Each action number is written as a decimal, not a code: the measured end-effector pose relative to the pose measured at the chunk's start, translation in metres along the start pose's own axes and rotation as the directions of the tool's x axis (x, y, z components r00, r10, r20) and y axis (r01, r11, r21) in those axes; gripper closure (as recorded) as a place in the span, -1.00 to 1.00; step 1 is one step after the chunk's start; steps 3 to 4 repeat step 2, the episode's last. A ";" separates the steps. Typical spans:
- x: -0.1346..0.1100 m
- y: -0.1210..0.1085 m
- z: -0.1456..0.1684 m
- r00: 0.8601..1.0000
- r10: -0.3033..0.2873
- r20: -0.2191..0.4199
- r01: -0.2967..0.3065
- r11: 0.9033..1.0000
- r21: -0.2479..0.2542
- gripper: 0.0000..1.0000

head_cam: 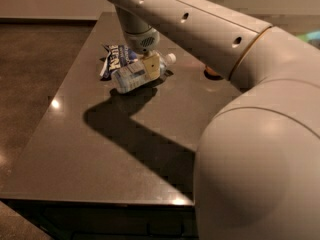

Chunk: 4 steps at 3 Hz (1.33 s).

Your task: Move blue plastic bottle near blue chip bag

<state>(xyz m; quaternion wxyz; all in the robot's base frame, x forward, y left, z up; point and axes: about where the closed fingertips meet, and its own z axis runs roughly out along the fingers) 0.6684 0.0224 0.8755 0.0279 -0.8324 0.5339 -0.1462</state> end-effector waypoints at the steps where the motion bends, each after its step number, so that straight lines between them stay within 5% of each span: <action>1: -0.001 -0.003 0.001 1.000 -0.001 0.003 0.001 1.000 0.009 -1.00; 4: -0.001 -0.003 0.001 1.000 -0.001 0.003 0.001 1.000 0.009 -1.00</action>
Offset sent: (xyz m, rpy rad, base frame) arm 0.0017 0.0014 -0.0007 0.0048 -0.0053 0.0029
